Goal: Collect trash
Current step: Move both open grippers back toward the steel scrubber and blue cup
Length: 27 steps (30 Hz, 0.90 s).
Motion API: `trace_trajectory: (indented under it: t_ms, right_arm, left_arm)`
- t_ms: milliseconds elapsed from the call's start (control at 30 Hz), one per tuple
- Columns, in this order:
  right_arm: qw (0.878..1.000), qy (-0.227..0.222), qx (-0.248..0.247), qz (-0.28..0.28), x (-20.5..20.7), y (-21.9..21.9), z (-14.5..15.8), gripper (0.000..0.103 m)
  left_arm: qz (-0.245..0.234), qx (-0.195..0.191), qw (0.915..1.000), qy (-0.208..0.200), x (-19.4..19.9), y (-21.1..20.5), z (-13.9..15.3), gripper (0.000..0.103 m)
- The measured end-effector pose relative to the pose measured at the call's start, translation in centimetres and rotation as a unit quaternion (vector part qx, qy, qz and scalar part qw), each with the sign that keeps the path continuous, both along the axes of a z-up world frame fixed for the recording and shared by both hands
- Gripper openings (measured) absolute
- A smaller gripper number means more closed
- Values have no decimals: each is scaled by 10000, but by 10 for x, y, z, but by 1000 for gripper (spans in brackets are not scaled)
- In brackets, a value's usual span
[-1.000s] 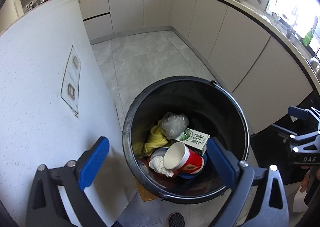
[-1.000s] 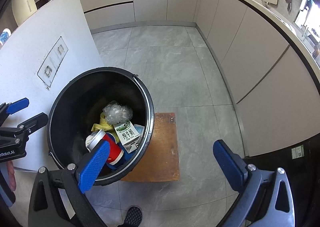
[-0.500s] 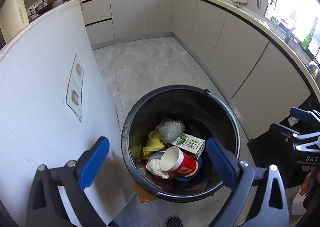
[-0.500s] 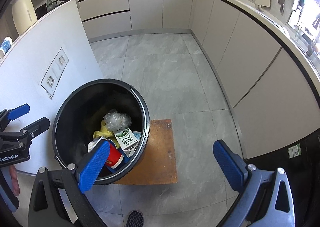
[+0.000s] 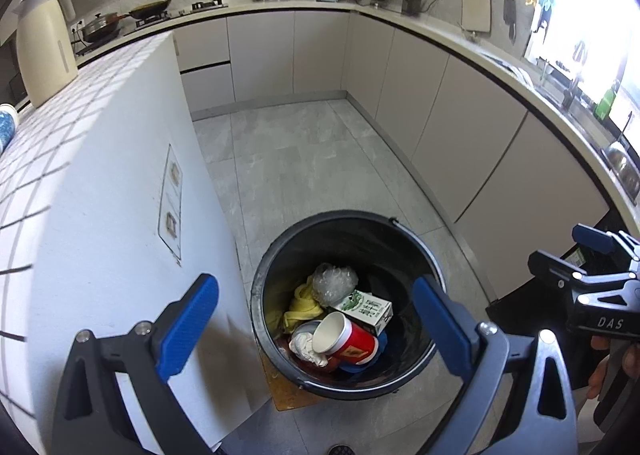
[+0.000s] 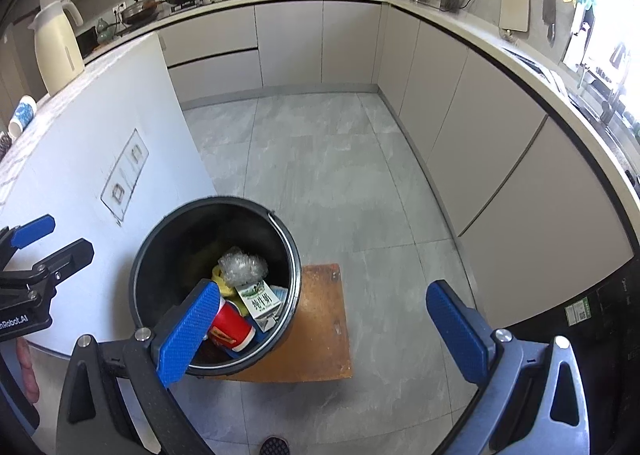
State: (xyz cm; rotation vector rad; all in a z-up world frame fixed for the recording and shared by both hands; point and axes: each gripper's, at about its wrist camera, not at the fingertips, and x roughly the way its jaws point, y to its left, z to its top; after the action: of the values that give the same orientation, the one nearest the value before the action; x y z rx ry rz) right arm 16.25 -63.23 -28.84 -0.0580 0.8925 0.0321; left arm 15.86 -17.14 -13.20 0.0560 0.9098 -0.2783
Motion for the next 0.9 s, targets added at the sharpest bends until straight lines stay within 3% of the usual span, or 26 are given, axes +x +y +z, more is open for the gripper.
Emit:
trace_trajectory:
  t_ms: [600, 900]
  right_arm:
    - [9974, -660, 302, -47, -11, 13, 64, 103]
    - [9941, -931, 357, 433, -6, 77, 92, 103]
  left_arm:
    - [493, -323, 9963, -624, -13, 37, 55, 99]
    - [875, -297, 9929, -752, -15, 94, 70, 99]
